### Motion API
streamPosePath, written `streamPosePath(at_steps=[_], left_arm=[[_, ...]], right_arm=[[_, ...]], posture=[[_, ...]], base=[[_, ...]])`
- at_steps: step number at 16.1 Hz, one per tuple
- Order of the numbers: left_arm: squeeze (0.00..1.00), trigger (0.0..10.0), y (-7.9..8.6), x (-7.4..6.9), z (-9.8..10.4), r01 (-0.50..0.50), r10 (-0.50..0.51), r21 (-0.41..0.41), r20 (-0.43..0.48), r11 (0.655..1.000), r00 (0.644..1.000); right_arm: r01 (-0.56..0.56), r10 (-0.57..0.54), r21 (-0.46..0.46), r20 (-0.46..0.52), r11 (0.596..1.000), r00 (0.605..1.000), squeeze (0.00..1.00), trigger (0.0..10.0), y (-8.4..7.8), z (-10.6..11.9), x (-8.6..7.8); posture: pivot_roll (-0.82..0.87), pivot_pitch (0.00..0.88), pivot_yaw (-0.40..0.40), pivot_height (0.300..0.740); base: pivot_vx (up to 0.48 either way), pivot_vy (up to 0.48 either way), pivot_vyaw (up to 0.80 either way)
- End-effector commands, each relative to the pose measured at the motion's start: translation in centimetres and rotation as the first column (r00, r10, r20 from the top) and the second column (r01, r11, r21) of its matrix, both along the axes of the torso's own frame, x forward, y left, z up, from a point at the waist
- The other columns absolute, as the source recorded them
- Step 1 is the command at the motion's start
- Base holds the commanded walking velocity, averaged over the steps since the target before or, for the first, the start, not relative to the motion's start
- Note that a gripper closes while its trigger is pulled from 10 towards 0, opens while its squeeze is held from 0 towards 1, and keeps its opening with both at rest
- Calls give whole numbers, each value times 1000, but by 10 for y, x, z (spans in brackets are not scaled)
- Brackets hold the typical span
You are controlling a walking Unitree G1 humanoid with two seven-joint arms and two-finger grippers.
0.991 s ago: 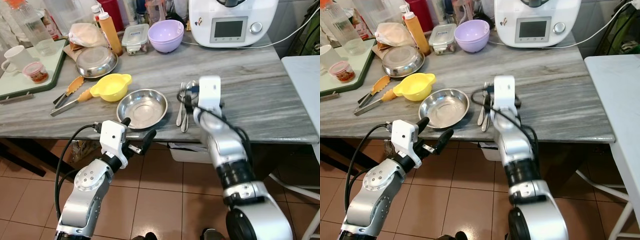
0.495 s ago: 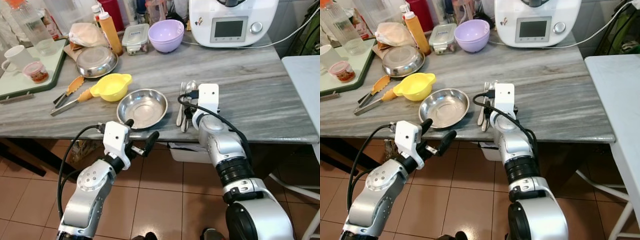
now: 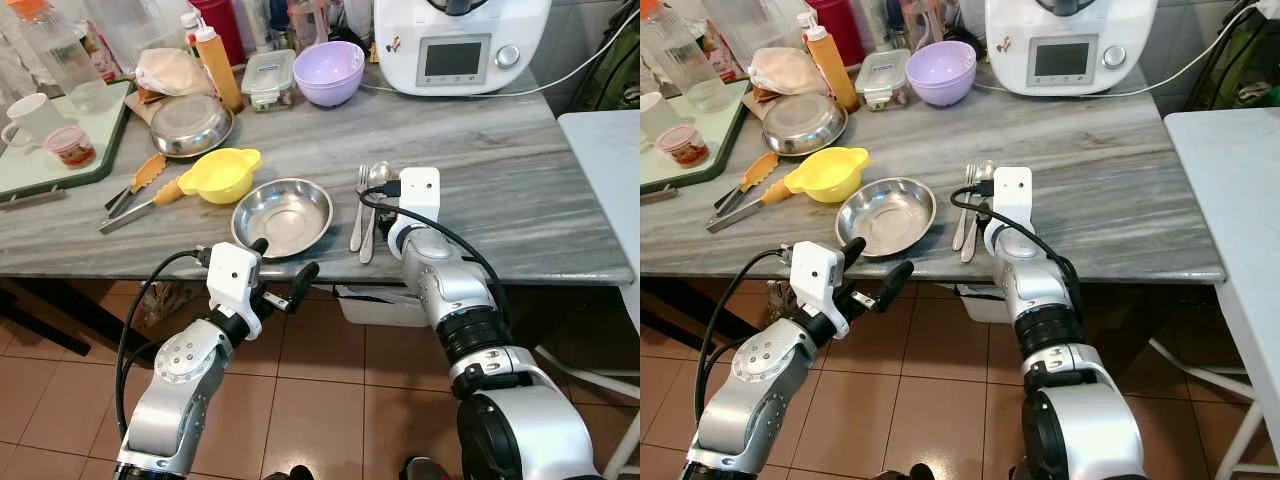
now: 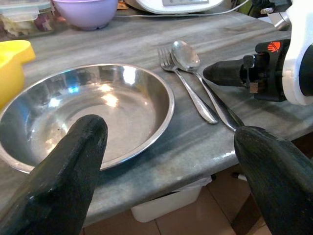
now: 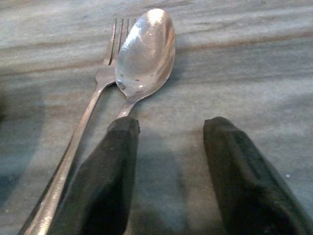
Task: Setting the table
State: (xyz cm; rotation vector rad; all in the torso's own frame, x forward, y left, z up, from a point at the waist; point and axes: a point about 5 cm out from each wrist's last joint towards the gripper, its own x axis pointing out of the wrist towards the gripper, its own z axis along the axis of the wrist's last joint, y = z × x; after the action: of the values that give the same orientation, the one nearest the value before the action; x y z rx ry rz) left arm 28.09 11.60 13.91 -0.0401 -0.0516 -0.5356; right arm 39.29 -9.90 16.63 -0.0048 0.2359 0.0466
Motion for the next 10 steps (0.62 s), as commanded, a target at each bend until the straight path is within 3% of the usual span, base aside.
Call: streamPosePath(at_steps=[1,2,3,4,5,6,7,8,10], left_arm=[[0,10000,3,-3,-1,-2,2,12,-4,1000,1000],[0,10000,2,-3,-1,-1,1,13,-4,1000,1000],[0,10000,2,-2,0,-1,1,13,-3,1000,1000],[0,10000,2,-2,0,-2,2,12,-2,1000,1000],[0,10000,2,-2,1,-3,3,12,-2,1000,1000],[0,10000,2,-2,0,-2,2,11,-3,1000,1000],[0,10000,2,-3,0,-1,1,11,-3,1000,1000],[0,10000,1,-3,0,0,0,9,-4,1000,1000],[0,10000,0,-3,0,2,-2,8,-5,1000,1000]], right_arm=[[-39,39,12,-47,999,998,0,1569,10,-9,-2],[-44,44,10,-39,999,998,0,1529,11,-8,-2],[-55,55,-10,-4,998,998,0,2706,12,-2,0],[-73,73,-15,32,997,997,0,6627,15,4,0],[-91,92,-12,58,996,994,0,8941,19,9,0],[-103,104,-18,70,995,992,804,10000,22,11,-1],[-90,92,-30,74,995,993,804,10000,22,11,-1],[-122,124,-23,85,992,989,1000,10000,27,12,-3],[-120,122,-29,99,992,988,1000,10000,29,12,-3]], posture=[[-293,182,182,740],[-291,182,183,740],[-291,182,185,740],[-289,182,184,740],[-289,183,184,740],[-289,183,185,740],[-289,183,185,740],[-288,183,185,740],[-288,183,185,740]], base=[[0,0,0],[0,0,0],[0,0,0],[0,0,0],[0,0,0],[0,0,0],[0,0,0],[0,0,0],[0,0,0]])
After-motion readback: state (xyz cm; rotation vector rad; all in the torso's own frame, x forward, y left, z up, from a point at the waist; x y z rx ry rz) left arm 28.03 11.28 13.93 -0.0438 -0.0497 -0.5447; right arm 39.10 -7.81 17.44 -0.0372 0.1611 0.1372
